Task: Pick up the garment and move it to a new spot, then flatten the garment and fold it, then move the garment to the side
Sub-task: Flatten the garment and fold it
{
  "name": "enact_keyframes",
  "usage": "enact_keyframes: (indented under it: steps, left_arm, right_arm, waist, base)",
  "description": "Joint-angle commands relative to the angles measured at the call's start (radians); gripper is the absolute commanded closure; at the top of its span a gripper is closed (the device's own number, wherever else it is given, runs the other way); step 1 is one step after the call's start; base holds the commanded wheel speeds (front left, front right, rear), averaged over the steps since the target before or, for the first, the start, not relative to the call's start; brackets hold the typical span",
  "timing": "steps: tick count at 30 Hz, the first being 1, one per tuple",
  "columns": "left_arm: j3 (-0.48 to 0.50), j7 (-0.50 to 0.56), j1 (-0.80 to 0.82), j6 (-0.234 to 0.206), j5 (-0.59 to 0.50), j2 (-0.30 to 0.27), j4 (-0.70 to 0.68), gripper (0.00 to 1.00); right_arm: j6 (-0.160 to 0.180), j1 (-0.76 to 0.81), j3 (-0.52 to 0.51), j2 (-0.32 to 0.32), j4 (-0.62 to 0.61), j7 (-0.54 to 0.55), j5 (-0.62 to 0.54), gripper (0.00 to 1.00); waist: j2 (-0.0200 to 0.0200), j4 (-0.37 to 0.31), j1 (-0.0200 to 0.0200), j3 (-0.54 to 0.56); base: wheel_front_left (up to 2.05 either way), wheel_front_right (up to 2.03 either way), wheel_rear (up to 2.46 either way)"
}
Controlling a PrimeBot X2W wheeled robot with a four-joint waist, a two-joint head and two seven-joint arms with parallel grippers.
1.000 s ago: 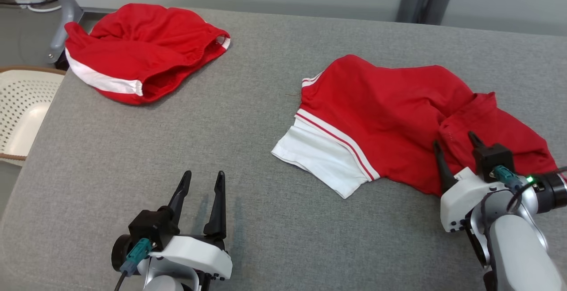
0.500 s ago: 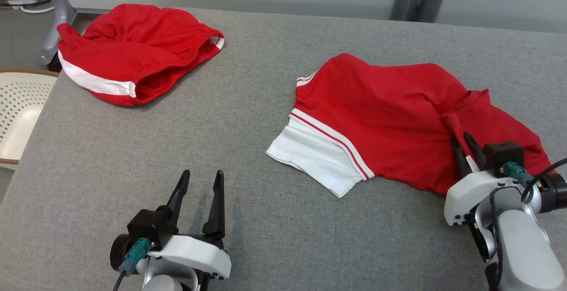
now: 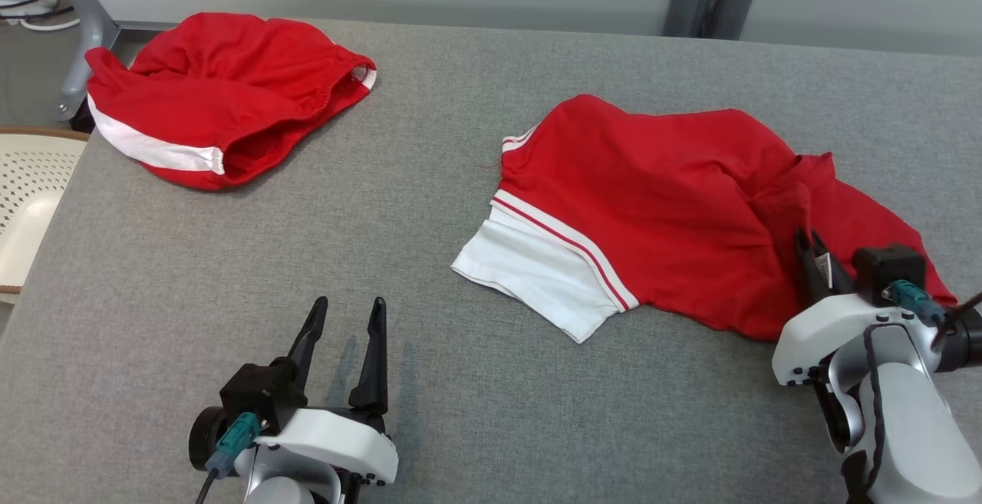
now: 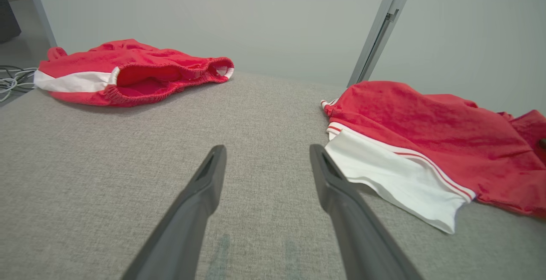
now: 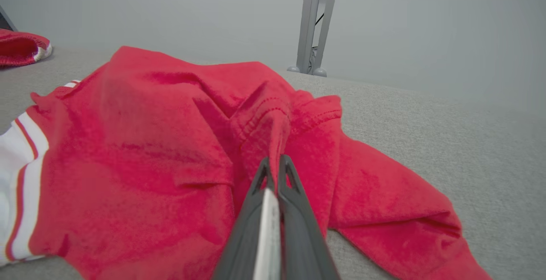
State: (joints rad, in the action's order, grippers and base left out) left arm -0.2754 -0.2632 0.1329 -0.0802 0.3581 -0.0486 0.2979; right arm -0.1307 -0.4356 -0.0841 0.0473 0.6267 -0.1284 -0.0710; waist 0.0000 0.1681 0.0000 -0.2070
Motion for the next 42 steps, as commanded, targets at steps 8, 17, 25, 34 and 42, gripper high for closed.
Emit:
enact_keyframes:
  steps: [8, 17, 25, 34, 42]
  left_arm:
    - [0.016, -0.002, -0.009, 0.008, -0.018, -0.003, 0.006, 0.0]
    - [0.038, -0.002, -0.038, 0.025, -0.047, -0.003, 0.019, 0.0]
    - [0.033, -0.002, -0.043, 0.042, -0.064, -0.004, 0.038, 0.0]
    - [0.031, -0.002, -0.044, 0.042, -0.066, -0.004, 0.046, 0.0]
    - [0.038, -0.002, -0.046, 0.04, -0.057, -0.004, 0.043, 0.0]
  right_arm:
    - [0.0, 0.053, -0.047, 0.007, -0.023, -0.096, 0.163, 1.0]
    - [0.0, 0.211, -0.084, 0.006, -0.077, -0.14, 0.322, 1.0]
    - [0.0, 0.26, -0.105, 0.007, -0.055, -0.138, 0.387, 0.69]
    - [0.0, 0.273, -0.121, 0.007, 0.033, -0.138, 0.34, 0.0]
    - [0.0, 0.272, -0.146, 0.006, -0.009, -0.138, 0.316, 0.0]
  waist:
    - [0.0, -0.045, 0.0, 0.03]
    - [0.0, -0.151, 0.0, 0.067]
    - [0.0, -0.216, 0.0, 0.094]
    - [0.0, -0.218, 0.0, 0.101]
    - [0.0, -0.212, 0.0, 0.103]
  base:
    - [0.0, 0.0, 0.0]
    - [0.0, 0.0, 0.0]
    - [0.0, 0.0, 0.0]
    - [0.0, 0.0, 0.0]
    - [0.0, 0.0, 0.0]
